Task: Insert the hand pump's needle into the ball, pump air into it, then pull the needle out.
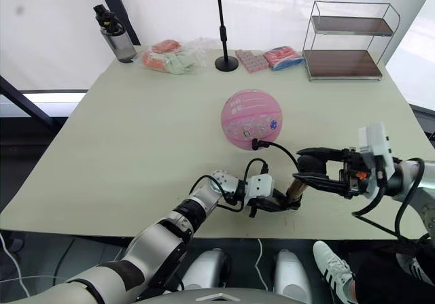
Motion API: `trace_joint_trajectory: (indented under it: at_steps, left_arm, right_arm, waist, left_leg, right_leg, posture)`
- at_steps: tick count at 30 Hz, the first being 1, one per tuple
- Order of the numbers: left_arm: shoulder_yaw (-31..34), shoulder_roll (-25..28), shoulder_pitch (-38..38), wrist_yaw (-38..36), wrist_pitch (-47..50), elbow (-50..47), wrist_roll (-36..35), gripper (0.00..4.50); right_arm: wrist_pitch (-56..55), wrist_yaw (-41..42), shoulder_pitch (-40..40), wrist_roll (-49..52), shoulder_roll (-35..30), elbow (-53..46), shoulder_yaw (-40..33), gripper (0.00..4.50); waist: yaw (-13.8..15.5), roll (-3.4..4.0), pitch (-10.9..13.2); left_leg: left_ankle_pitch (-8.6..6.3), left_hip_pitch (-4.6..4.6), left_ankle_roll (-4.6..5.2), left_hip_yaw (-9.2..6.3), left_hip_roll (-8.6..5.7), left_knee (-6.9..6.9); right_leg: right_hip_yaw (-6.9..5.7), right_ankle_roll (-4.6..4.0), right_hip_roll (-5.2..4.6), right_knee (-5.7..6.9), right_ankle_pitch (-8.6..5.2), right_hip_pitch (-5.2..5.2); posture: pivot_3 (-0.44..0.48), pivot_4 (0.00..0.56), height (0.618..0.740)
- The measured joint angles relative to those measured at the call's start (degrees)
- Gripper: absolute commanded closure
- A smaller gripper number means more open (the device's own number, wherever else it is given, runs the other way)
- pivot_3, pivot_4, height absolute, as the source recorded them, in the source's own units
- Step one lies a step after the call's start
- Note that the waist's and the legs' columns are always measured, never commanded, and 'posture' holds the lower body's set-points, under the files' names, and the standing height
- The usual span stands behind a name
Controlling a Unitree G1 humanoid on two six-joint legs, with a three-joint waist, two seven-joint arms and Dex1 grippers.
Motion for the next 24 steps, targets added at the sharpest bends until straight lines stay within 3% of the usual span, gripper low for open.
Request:
trace_joint_trajectory:
  at_steps: [13, 24]
  left_arm:
    - [0.00, -0.03, -0.10, 0.13, 0.00, 0.30, 0.10, 3.34]
    - [-0.01, -0.53, -0.72, -0.10, -0.19, 0.74, 0.02, 3.34]
  right_arm:
    - [-9.41, 0.25, 1.18, -6.33, 4.37, 5.36, 6.08, 2.58]
    - [1.42, -0.92, -2.49, -0.55, -0.11, 3.83, 3.00, 2.58]
  waist:
    - [-0.06, 0.03, -0.03]
    - [0.25, 0.23, 0.21]
  left_leg:
    - [0.00, 0.14, 0.00, -0.01, 0.00, -0.01]
    - [0.00, -0.06, 0.00, -0.01, -0.02, 0.01]
  right_leg:
    - [0.00, 0.00, 0.01, -0.02, -0.01, 0.14]
    - [-0.01, 0.01, -0.10, -0.05, 0.00, 0.01]
  posture:
    - [0.000, 0.150, 0.740]
    - [0.000, 0.150, 0.740]
